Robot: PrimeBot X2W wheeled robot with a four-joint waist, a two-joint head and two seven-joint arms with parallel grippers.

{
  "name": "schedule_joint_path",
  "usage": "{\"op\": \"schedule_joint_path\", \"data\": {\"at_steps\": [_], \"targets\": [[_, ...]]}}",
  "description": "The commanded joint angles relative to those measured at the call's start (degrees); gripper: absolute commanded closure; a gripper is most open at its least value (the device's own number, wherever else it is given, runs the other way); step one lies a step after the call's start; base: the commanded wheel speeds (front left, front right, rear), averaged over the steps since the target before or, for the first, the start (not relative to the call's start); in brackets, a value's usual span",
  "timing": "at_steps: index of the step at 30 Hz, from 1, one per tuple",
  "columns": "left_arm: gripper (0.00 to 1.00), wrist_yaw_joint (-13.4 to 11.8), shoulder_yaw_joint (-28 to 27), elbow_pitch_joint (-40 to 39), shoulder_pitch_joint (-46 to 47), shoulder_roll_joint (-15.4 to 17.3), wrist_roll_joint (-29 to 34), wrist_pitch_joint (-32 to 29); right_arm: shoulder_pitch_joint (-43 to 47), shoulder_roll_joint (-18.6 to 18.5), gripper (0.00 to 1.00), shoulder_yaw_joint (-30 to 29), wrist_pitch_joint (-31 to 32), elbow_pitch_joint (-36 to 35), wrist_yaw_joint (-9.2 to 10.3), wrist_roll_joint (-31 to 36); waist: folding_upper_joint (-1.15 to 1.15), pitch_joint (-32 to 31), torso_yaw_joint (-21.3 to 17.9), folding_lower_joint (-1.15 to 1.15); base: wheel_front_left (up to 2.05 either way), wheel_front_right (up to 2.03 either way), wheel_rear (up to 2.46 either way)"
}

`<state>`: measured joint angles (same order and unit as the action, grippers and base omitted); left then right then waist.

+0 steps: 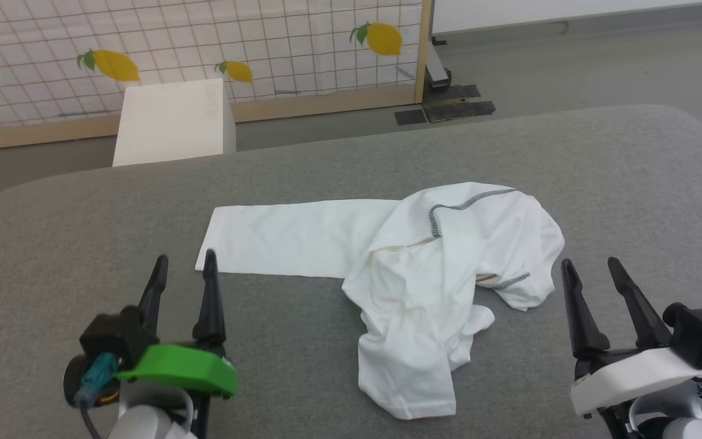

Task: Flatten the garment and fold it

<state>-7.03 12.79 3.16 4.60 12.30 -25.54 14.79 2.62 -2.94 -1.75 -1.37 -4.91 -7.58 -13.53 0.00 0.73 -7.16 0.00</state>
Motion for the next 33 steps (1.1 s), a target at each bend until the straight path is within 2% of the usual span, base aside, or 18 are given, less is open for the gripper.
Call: {"op": "schedule_joint_path", "data": {"at_steps": [1, 6, 15, 26, 27, 28, 29, 30, 33], "targets": [[0.0, 0.86, -0.9, -0.08, -1.57, -0.32, 1.32, 0.19, 0.7, 0.06, 0.0, -0.07, 0.56, -0.26, 0.09, 0.49, 0.0, 0.1, 0.72, 0.0, 0.0, 0.0, 0.0], [0.0, 2.88, -3.07, -0.27, -4.13, -2.12, 3.47, 0.2, 0.84, 0.06, 0.0, 1.21, 5.14, 1.09, 0.09, 0.15, 0.0, 0.55, 2.18, 0.0, 0.0, 0.0, 0.0], [0.0, 6.12, -5.22, 0.21, -2.83, -5.98, 6.81, 0.2, -7.21, 0.06, 0.0, 2.38, 20.24, 9.52, 0.09, -0.33, 0.0, 3.57, 5.81, 0.0, 0.0, 0.0, 0.0], [0.0, 8.84, -6.26, 0.39, 0.45, -8.45, 9.82, 0.2, -21.56, 0.06, 0.0, -0.31, 26.19, 24.02, 0.09, -5.11, 0.0, 7.89, 10.29, 0.0, 0.0, 0.0, 0.0], [0.0, 9.11, -6.27, 0.54, 0.71, -8.63, 9.99, 0.2, -22.58, 0.06, 0.12, -0.3, 26.41, 25.28, 0.09, -5.05, 0.0, 8.08, 10.76, 0.0, 0.0, 0.0, 0.0], [0.0, 9.25, -6.26, 0.67, 0.83, -8.74, 10.11, 0.2, -23.16, 0.06, 0.42, -0.33, 26.23, 25.85, 0.09, -5.1, 0.0, 8.15, 11.03, 0.0, 0.0, 0.0, 0.0], [0.0, 9.31, -6.32, 0.85, 0.91, -8.85, 10.25, 0.2, -23.8, 0.06, 0.78, -0.4, 25.35, 26.18, 0.09, -4.89, 0.0, 8.16, 11.28, 0.0, 0.0, 0.0, 0.0], [0.0, 9.28, -6.38, 0.93, 0.92, -8.93, 10.34, 0.2, -24.19, 0.06, 1.0, -0.54, 24.42, 26.32, 0.09, -4.54, 0.0, 8.13, 11.45, 0.0, 0.0, 0.0, 0.0], [0.0, 9.36, -6.4, 1.13, 0.86, -9.14, 10.57, 0.2, -24.93, 0.06, 1.0, 0.36, 21.87, 26.49, 0.09, -4.86, 0.0, 7.88, 11.86, 0.0, 0.0, 0.0, 0.0]]}}
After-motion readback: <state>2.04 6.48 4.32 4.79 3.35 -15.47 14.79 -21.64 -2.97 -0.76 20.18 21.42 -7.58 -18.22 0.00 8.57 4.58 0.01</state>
